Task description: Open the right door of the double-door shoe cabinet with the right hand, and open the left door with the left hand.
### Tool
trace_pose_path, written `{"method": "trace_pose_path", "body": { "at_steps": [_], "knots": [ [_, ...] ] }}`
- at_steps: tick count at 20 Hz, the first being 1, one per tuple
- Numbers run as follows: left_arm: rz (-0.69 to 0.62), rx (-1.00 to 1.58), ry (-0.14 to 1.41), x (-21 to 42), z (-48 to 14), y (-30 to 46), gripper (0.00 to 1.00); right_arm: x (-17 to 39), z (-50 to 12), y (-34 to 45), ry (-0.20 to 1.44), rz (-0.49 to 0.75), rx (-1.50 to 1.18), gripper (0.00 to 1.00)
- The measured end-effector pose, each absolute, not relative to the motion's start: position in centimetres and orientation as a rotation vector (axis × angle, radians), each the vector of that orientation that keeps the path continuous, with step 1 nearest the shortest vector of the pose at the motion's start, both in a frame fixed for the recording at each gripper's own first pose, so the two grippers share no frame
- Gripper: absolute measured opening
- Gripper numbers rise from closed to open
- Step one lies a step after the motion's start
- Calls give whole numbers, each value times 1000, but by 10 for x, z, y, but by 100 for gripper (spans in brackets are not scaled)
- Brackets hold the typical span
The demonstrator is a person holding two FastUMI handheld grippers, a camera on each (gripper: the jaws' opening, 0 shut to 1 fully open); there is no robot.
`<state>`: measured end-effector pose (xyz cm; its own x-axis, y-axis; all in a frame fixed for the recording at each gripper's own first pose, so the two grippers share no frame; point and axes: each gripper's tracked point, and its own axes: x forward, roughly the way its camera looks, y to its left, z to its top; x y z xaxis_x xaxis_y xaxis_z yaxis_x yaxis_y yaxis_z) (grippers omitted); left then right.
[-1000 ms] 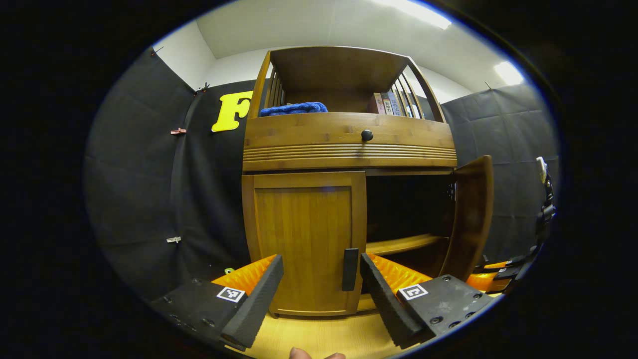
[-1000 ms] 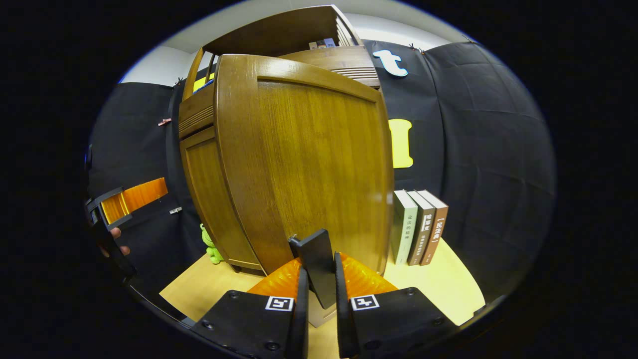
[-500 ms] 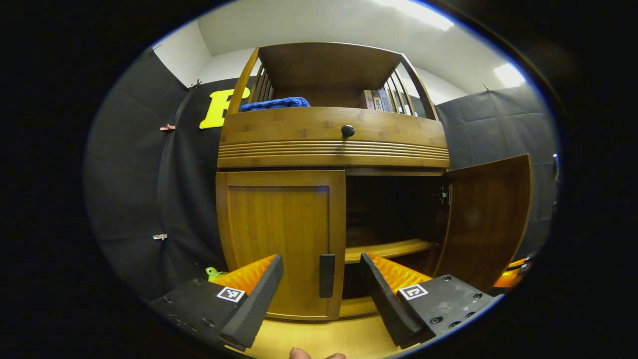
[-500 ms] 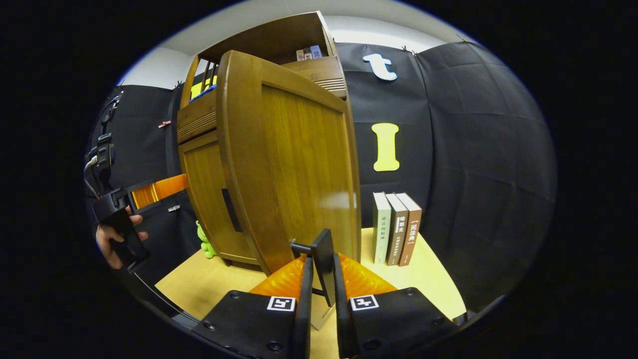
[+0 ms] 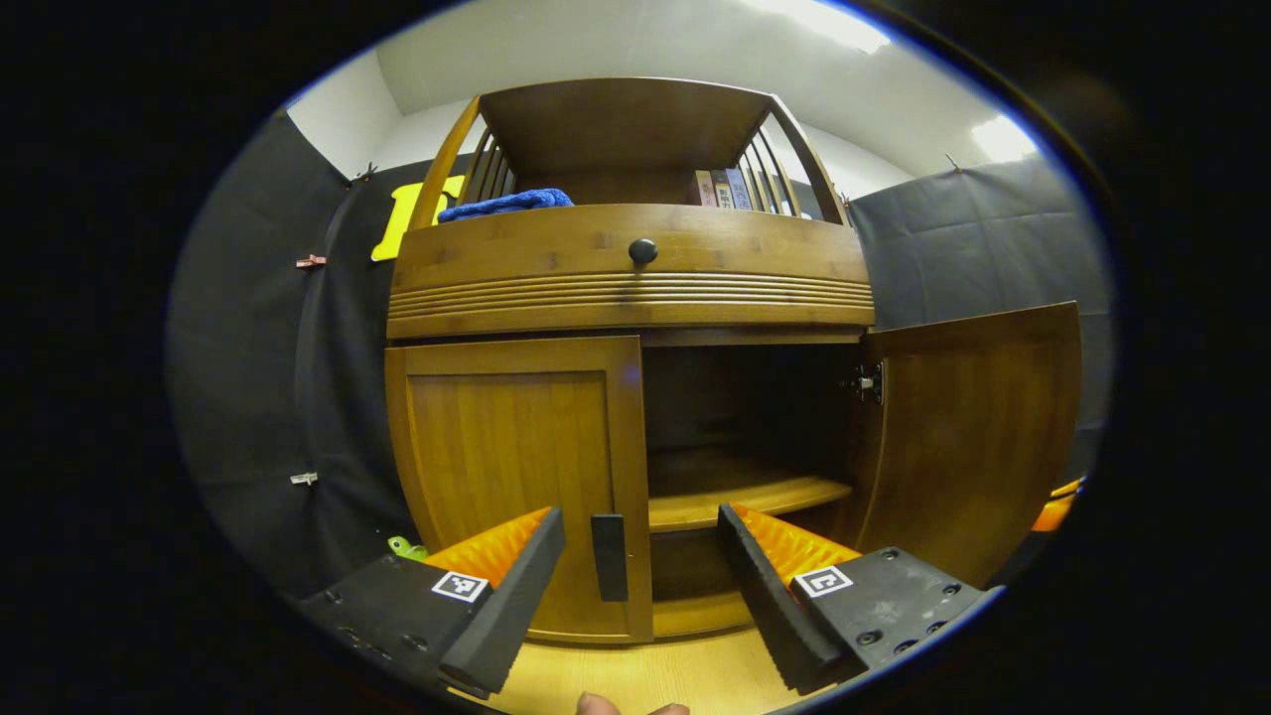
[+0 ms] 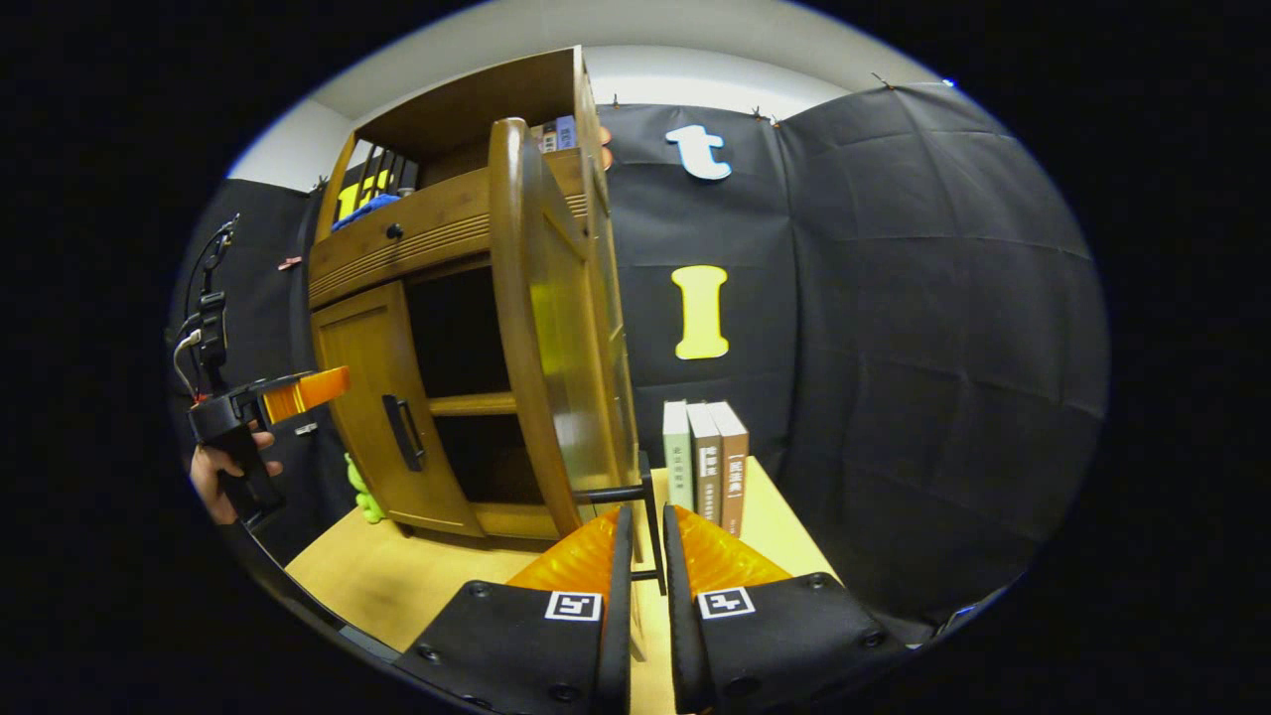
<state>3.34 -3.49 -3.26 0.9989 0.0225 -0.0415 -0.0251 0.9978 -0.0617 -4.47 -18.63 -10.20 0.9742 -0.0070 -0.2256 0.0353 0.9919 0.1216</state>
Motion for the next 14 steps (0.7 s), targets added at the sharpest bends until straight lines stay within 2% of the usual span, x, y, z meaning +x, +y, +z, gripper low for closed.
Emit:
{"method": "trace_pose_path", "body": {
  "at_steps": [2,3,4,5,6,7,8,9,10,12,14],
  "knots": [
    [22,-58,50,38,-36,-40,96,-47,-98,-191,226,-32,167,21],
    [21,-57,55,41,-38,-42,96,-48,-98,-192,229,-39,181,12],
    [21,-54,59,44,-39,-44,96,-49,-98,-195,231,-45,190,12],
    [20,-49,59,46,-40,-46,100,-52,-95,-198,226,-54,195,21],
    [20,-44,60,49,-41,-47,96,-53,-92,-200,220,-63,199,31],
    [19,-39,61,52,-43,-48,92,-56,-89,-206,212,-89,193,30],
    [20,-32,64,55,-44,-49,96,-58,-84,-211,195,-109,187,30],
    [23,-24,64,57,-47,-48,92,-61,-76,-214,172,-121,174,47],
    [22,-17,65,61,-49,-48,100,-64,-72,-218,147,-143,152,63],
    [22,-5,62,69,-54,-48,100,-65,-65,-233,117,-184,121,97],
    [23,8,60,79,-61,-45,100,-71,-64,-240,124,-206,127,100]
  ]
}}
